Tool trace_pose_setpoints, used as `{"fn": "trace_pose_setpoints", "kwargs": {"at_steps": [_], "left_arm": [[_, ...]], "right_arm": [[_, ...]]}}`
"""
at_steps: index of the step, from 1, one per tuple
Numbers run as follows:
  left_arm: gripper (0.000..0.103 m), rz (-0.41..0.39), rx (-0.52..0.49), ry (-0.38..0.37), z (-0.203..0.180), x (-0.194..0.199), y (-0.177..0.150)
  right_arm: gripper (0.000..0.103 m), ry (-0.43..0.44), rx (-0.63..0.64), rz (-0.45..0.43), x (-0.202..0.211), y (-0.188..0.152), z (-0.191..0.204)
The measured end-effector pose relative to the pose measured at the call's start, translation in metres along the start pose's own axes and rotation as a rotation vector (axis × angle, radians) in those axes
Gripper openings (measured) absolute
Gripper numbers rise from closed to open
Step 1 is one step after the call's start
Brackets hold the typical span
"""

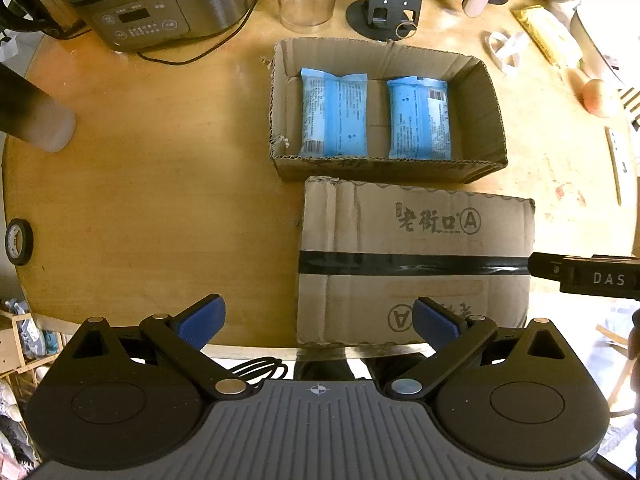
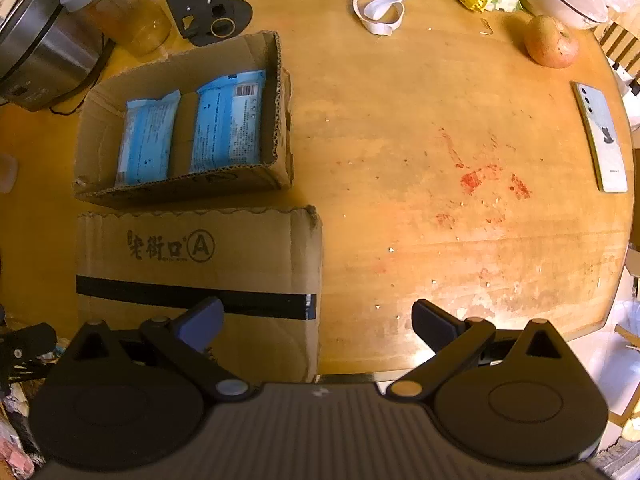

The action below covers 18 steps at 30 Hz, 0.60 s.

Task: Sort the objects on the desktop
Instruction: 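Move both tools toward the taped cardboard box beside the open box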

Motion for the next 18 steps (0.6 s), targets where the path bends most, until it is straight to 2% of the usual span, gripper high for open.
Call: {"fn": "trace_pose_setpoints", "kwargs": {"at_steps": [13, 18], "left_arm": [[0.103, -0.008, -0.005, -0.003, 0.0, -0.012, 0.001], [0.103, -0.019, 0.013, -0.04, 0.001, -0.023, 0.003]], "right_arm": [[0.103, 0.011, -0.022, -0.034, -0.002, 0.0, -0.006], [0.103, 0.022, -0.019, -0.046, -0.005, -0.002, -0.007]]}}
Point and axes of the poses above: each gripper's, at about its wrist camera, not at the fingertips, and x roughly against the way its jaws point, z to its left, y to its top, the point moved 6 cm from there along -x, roughly the way its jaws point, and after that the axes turned 13 degrees about y, right-handed, at the moved point
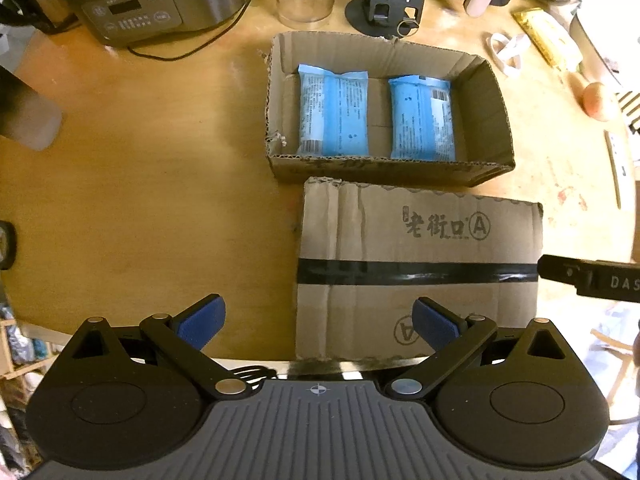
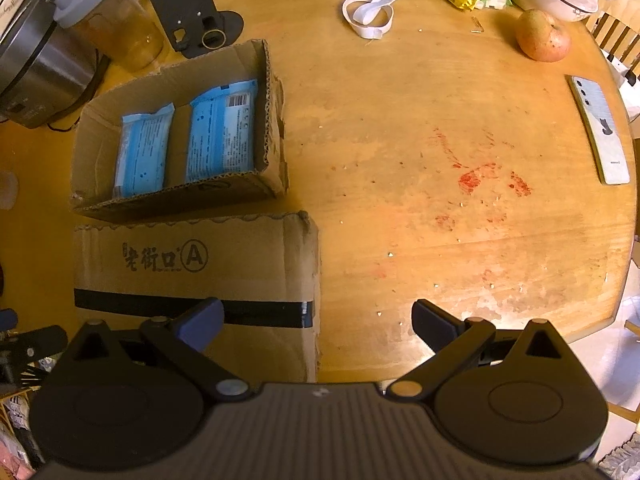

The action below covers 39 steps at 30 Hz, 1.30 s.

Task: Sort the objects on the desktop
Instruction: 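Move both tools toward the taped cardboard box beside the open box, then close the right gripper on the taped box while the left gripper grips its other side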

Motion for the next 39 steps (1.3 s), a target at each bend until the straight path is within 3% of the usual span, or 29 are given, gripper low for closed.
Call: {"fn": "trace_pose_setpoints", "kwargs": {"at_steps": [4, 12, 18, 31, 39], "left_arm": [[0.103, 0.002, 0.005, 0.004, 0.003, -0.013, 0.001], [0.103, 0.017, 0.044, -0.068, 0.007, -0.038, -0.003], [0.103, -0.001, 0.047, -0.125, 0.008, -0.047, -0.003], [0.102, -0.054, 0.045, -0.384, 0.019, -0.062, -0.002], [0.102, -0.072, 0.011, -0.528, 0.023, -0.066, -0.002]], "right_arm": [[0.103, 0.01, -0.004, -0.002, -0.004, -0.002, -0.003], [0.103, 0.042, -0.012, -0.002, -0.016, -0.009, -0.01], [0.103, 0.12, -0.015, -0.012, -0.024, -0.011, -0.012], [0.103, 0.415, 0.029, -0.059, -0.031, -0.011, -0.024], [0.101, 0.523, 0.018, -0.058, -0.038, -0.014, -0.043]]}}
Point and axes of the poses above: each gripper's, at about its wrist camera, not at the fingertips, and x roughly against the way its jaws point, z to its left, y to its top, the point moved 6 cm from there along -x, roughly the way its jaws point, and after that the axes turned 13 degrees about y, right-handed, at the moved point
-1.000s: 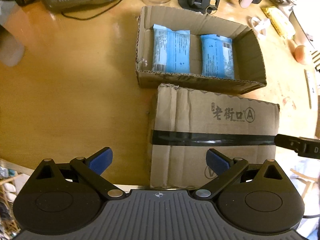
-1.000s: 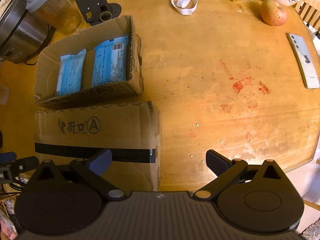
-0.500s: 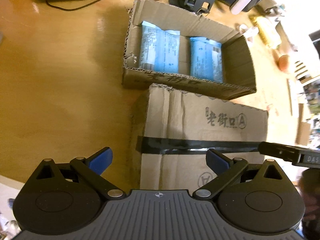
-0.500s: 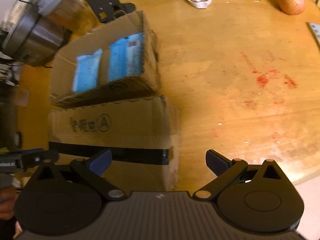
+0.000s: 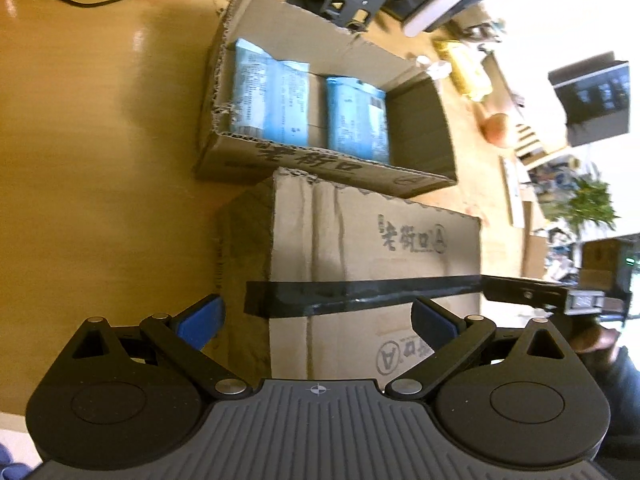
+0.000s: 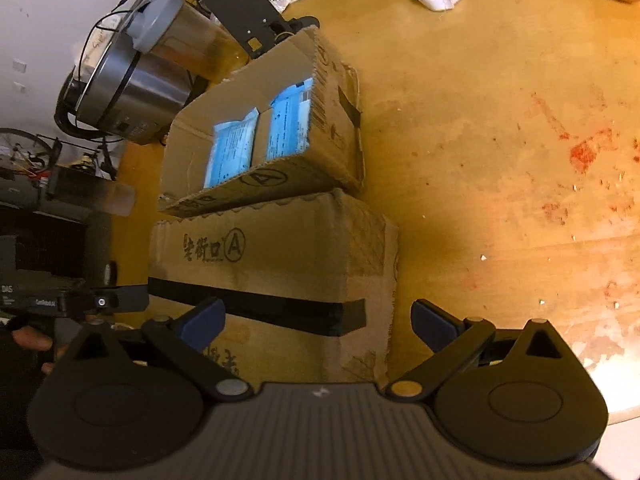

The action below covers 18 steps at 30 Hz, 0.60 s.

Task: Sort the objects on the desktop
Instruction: 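Close the right gripper on the taped box while the left gripper grips its other side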

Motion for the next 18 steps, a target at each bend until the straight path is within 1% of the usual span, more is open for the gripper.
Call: {"fn": "trace_pose_setpoints", "kwargs": {"at_steps": [3, 8, 9, 10, 11, 12, 13, 14, 15, 16, 18], "left_arm": [[0.102, 0.004, 0.002, -0.021, 0.002, -0.001, 0.001], [0.1, 0.02, 0.002, -0.019, 0.006, -0.003, 0.002], [0.097, 0.022, 0.004, -0.019, 0.007, -0.003, 0.003], [0.085, 0.028, 0.007, -0.019, 0.008, -0.004, 0.003], [0.08, 0.034, 0.011, -0.02, 0.009, -0.005, 0.003], [0.078, 0.037, 0.017, -0.021, 0.01, -0.005, 0.003], [0.071, 0.04, 0.024, -0.022, 0.011, -0.006, 0.004], [0.067, 0.043, 0.031, -0.024, 0.012, -0.007, 0.004], [0.065, 0.045, 0.032, -0.019, 0.014, -0.007, 0.004], [0.056, 0.048, 0.034, -0.015, 0.017, -0.008, 0.004], [0.052, 0.05, 0.035, -0.01, 0.02, -0.008, 0.004]], "right_arm": [[0.099, 0.011, -0.02, -0.002, 0.003, -0.001, -0.005], [0.097, 0.029, -0.035, -0.008, 0.007, -0.002, -0.005], [0.094, 0.03, -0.036, -0.009, 0.008, -0.002, -0.005], [0.092, 0.032, -0.037, -0.01, 0.008, -0.002, -0.005], [0.09, 0.035, -0.038, -0.009, 0.009, -0.002, -0.005], [0.083, 0.038, -0.042, -0.01, 0.01, -0.002, -0.006], [0.074, 0.04, -0.047, -0.011, 0.01, -0.001, -0.006], [0.068, 0.046, -0.055, -0.01, 0.01, -0.001, -0.007], [0.052, 0.053, -0.063, -0.008, 0.01, -0.001, -0.008], [0.036, 0.067, -0.073, -0.006, 0.009, -0.002, -0.008], [0.031, 0.073, -0.075, -0.01, 0.01, -0.002, -0.008]]}}
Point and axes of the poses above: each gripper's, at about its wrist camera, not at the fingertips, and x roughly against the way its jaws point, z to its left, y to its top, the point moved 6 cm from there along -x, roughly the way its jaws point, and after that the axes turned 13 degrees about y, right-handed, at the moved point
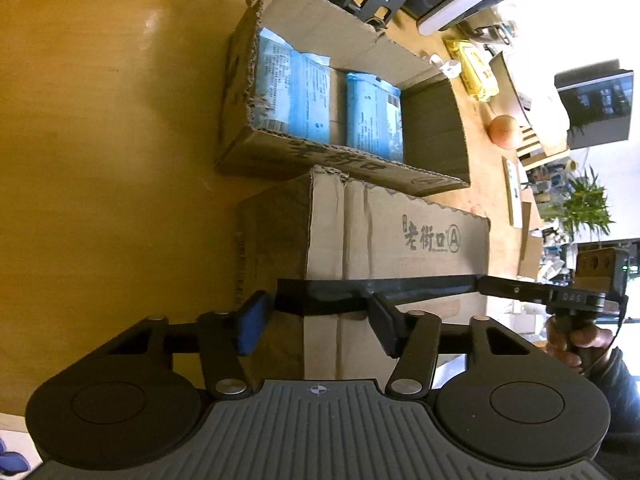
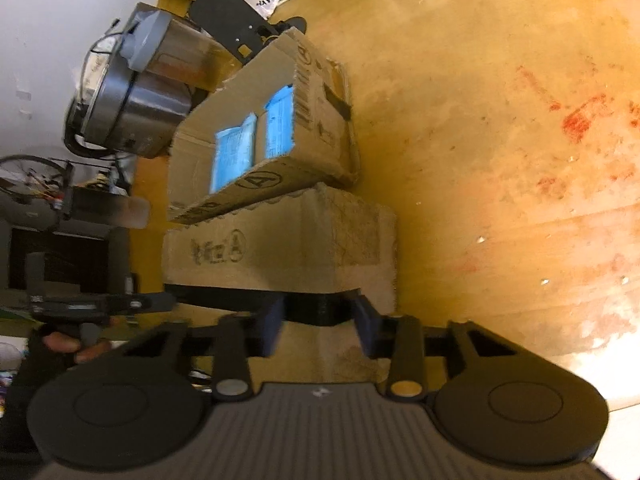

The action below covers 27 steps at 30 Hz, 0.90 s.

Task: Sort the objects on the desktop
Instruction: 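Close the right gripper on the taped box while the left gripper grips its other side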

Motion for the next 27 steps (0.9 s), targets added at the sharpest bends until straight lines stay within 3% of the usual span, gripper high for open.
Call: {"fn": "trace_pose_setpoints", "kwargs": {"at_steps": [27], "left_arm": [[0.049, -0.047, 0.068, 0.009, -0.006, 0.034, -0.023]], "right_arm": [[0.028, -0.025, 0.014, 0.043, 0.014, -0.008, 0.03]]}}
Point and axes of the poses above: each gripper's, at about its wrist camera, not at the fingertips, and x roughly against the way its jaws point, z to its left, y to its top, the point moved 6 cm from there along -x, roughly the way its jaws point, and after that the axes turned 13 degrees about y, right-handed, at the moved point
